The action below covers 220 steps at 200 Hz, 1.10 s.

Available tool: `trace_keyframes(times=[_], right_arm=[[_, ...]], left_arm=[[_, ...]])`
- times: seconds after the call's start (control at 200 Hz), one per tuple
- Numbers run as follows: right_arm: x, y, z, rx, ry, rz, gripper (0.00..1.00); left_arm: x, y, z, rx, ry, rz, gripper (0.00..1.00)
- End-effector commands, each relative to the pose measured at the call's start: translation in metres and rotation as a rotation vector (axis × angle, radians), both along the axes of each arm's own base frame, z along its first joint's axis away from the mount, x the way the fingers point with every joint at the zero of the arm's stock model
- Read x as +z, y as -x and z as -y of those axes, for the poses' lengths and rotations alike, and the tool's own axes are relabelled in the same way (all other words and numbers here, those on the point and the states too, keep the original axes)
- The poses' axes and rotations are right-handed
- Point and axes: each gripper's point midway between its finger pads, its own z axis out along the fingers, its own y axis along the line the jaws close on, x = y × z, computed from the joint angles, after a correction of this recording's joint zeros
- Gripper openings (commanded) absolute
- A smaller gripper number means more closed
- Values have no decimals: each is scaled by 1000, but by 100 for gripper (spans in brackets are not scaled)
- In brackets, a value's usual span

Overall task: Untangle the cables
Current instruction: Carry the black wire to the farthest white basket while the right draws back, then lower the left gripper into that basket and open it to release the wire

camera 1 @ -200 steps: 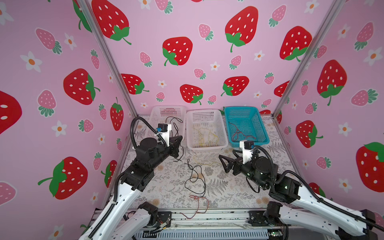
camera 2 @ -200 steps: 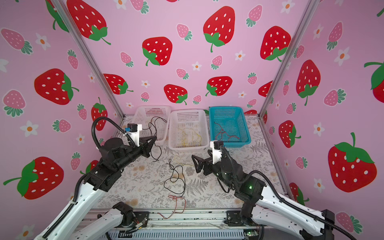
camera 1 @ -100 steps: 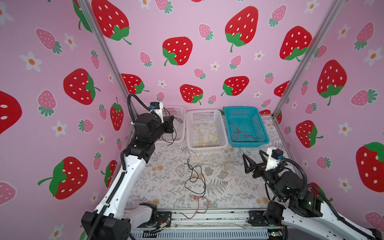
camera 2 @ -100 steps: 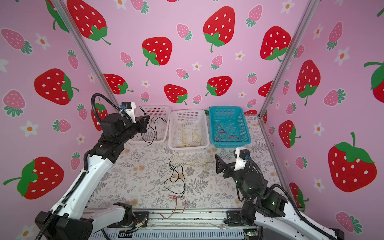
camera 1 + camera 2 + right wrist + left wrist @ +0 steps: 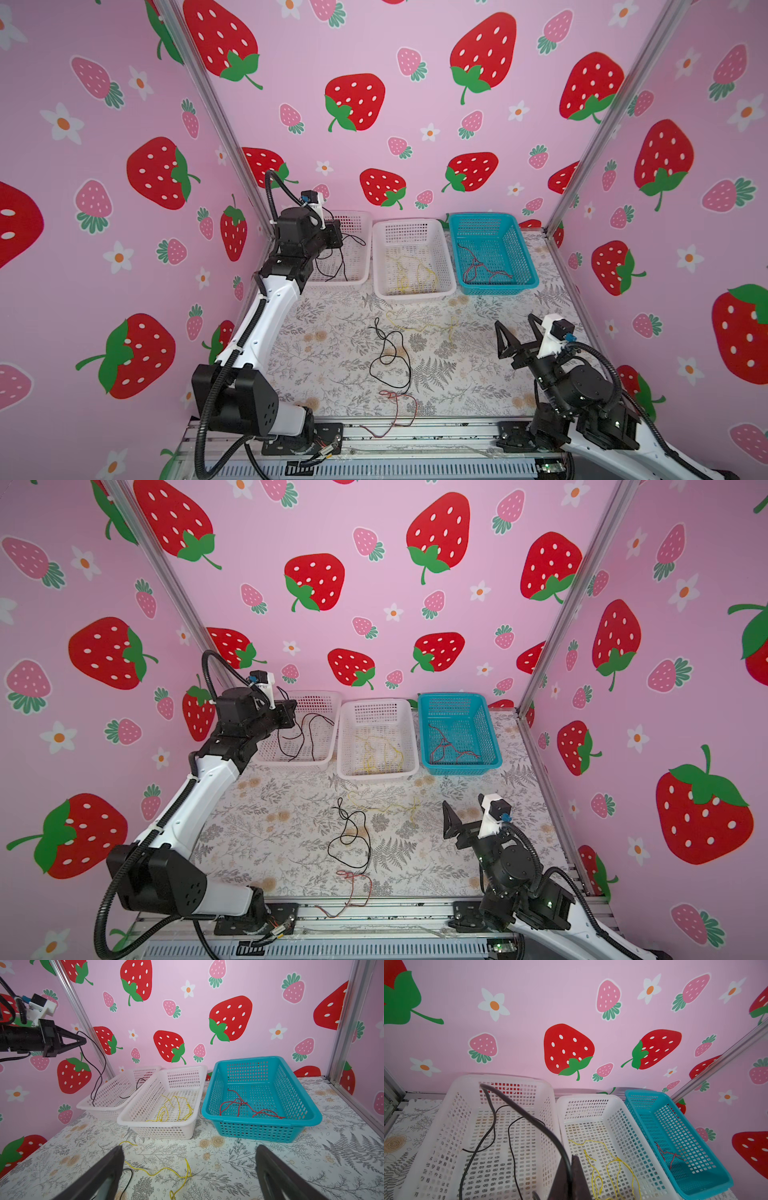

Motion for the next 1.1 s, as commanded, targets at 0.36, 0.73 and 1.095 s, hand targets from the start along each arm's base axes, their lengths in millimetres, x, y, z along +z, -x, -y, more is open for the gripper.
trace_keyframes(times=[0.36,0.73,1.095], right_arm=[[-5,1,-26,93,110,2,99],[-7,0,-25,83,113,10,99],[-9,-1,-25,75,124,1,99]], left_arm=[[-33,-64,-12,-23,-105,-24,0],[-96,-93,-23,17,-127,-162,9],[-96,-88,-21,19,-95,-204,32]])
